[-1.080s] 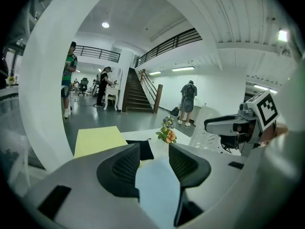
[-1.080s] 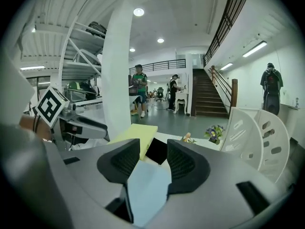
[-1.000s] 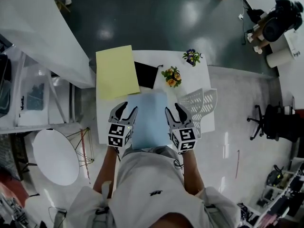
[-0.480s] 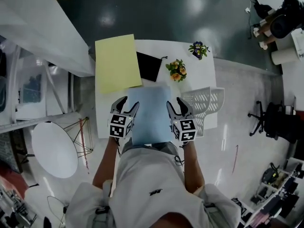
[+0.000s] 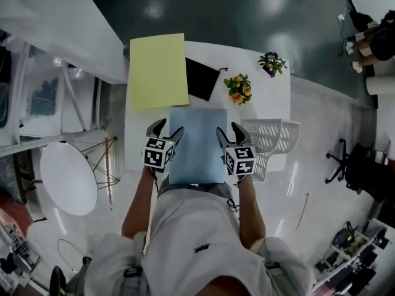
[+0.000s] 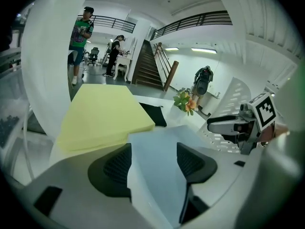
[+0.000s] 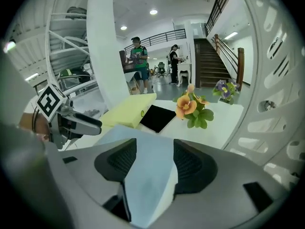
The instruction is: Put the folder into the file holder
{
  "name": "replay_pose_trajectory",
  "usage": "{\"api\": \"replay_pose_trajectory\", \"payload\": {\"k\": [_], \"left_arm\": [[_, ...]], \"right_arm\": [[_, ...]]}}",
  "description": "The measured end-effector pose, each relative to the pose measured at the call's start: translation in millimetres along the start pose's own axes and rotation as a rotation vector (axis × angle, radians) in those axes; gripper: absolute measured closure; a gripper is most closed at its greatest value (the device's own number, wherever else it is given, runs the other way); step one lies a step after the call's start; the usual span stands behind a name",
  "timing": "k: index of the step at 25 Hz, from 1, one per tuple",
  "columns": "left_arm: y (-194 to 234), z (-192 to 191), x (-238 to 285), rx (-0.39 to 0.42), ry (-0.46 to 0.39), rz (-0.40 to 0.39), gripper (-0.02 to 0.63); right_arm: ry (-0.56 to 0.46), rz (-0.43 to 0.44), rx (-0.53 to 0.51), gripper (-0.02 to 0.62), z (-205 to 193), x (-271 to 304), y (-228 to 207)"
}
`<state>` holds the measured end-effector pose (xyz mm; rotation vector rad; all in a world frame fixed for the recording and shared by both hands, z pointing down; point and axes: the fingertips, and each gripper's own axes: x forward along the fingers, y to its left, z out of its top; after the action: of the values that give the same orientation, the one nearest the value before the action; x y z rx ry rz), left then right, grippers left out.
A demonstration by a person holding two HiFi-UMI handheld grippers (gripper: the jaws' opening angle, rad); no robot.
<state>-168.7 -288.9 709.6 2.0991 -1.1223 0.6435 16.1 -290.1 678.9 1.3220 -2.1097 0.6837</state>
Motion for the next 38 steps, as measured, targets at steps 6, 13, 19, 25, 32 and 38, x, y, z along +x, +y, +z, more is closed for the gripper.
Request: {"api": "replay_pose_trajectory", "payload": {"k": [6, 13, 19, 25, 32, 38], "left_arm": [[4.6, -12.6, 18.9, -0.051, 0.050, -0.005, 0.261], [6.2, -24.0, 35.1, -0.086, 0.094, -0.019, 0.227], [5.6, -33.1, 44.1, -0.103, 0.123, -0.035, 0.221], [5.3, -38.7, 49.8, -0.117, 0.139, -0.033, 0.221], [3.7, -39.9, 50.8, -0.134, 0.141, -0.055, 0.241], [2.6, -38.8, 50.3, -0.128, 0.142, -0.056, 0.250]], "right_arm": [[0.065, 0.045, 0.021, 0.341, -17.6, 20.6, -5.8], [0.119, 0.083, 0.081, 0.280, -35.2, 38.8, -10.6], [0.157, 0.099, 0.118, 0.235, -48.4, 51.1, -15.2], [0.186, 0.110, 0.149, 0.235, -60.7, 59.8, -18.4], [0.190, 0.141, 0.191, 0.239, -64.3, 62.6, -16.0], [0.179, 0.142, 0.201, 0.270, -62.4, 61.8, -12.2]]}}
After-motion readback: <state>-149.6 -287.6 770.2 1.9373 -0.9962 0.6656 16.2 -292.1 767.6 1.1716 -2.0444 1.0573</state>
